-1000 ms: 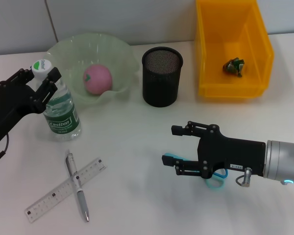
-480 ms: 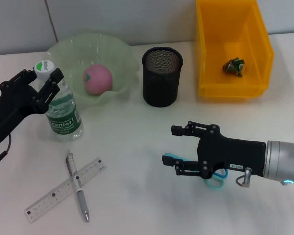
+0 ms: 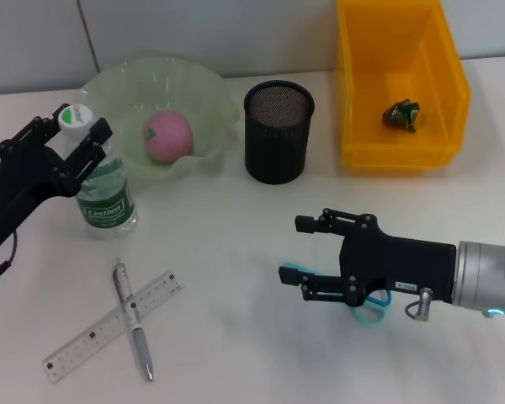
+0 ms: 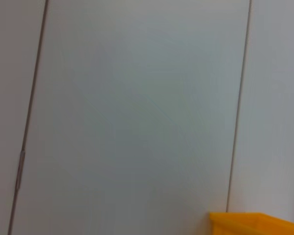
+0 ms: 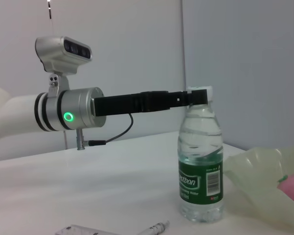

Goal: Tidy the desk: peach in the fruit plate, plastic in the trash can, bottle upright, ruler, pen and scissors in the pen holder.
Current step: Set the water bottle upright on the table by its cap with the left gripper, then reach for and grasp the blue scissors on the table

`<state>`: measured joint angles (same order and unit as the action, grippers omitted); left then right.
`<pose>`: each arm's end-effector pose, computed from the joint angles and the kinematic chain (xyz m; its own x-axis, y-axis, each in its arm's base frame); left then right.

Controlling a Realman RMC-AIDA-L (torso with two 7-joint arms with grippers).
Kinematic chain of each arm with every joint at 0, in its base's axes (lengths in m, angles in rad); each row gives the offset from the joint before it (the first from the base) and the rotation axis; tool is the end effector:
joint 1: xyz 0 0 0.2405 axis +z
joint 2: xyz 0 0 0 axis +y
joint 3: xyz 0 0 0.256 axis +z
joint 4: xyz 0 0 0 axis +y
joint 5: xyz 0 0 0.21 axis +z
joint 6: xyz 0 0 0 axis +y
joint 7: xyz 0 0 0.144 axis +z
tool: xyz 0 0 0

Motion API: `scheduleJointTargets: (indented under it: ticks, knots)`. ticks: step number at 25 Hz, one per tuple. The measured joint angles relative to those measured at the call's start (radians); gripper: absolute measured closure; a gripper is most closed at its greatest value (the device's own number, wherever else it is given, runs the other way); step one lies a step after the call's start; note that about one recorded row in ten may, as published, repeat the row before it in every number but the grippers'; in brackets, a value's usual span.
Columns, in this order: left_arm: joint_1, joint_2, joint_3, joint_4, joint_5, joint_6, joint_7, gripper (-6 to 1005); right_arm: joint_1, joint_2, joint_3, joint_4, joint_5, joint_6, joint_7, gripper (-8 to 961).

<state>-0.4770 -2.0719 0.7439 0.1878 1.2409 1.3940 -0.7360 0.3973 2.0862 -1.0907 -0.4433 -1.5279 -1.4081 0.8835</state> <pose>-0.2891 0.3284 -0.0116 0.5963 0.0172 0.8025 0.6324 -0.6259 -0.4564 0.2757 0.2884 -0.0554 0.8192 -0.1076 -0.5633 -0.3059 -0.9129 -0.2704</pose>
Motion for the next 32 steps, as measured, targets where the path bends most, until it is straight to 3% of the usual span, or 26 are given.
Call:
scheduleJointTargets:
  ticks: [1, 5, 14, 20, 22, 25, 26, 31, 32]
  knots:
    - [0.002, 0.001, 0.0, 0.0, 0.0, 0.008, 0.0, 486, 0.0, 0.0, 0.0, 0.0, 0.0, 0.002, 0.0, 188]
    - [0.003, 0.001, 0.003, 0.001, 0.002, 0.012, 0.0, 271, 0.0, 0.0, 0.0, 0.0, 0.0, 0.003, 0.0, 189]
    - [0.011, 0.004, 0.011, 0.012, 0.003, 0.036, -0.014, 212, 0.0, 0.0, 0.004, 0.0, 0.0, 0.003, 0.0, 190]
    - [0.064, 0.006, 0.006, 0.098, -0.002, 0.076, -0.101, 200, 0.0, 0.0, 0.01, 0.0, 0.015, 0.003, 0.001, 190]
    - [0.127, 0.013, 0.005, 0.205, -0.003, 0.137, -0.212, 200, 0.0, 0.0, 0.011, 0.0, 0.036, 0.003, 0.001, 189]
    - [0.138, 0.015, 0.008, 0.225, 0.001, 0.16, -0.234, 201, 0.0, -0.001, 0.011, 0.0, 0.059, 0.004, 0.003, 189]
    - [0.151, 0.028, 0.021, 0.257, 0.031, 0.221, -0.292, 201, 0.0, -0.001, 0.011, 0.002, 0.075, 0.005, 0.007, 189]
    - [0.146, 0.051, 0.043, 0.276, 0.113, 0.293, -0.368, 202, 0.0, -0.003, 0.013, 0.003, 0.102, 0.006, 0.039, 188]
    - [0.136, 0.057, 0.063, 0.292, 0.179, 0.329, -0.415, 203, 0.0, -0.003, 0.013, 0.003, 0.106, 0.006, 0.042, 188]
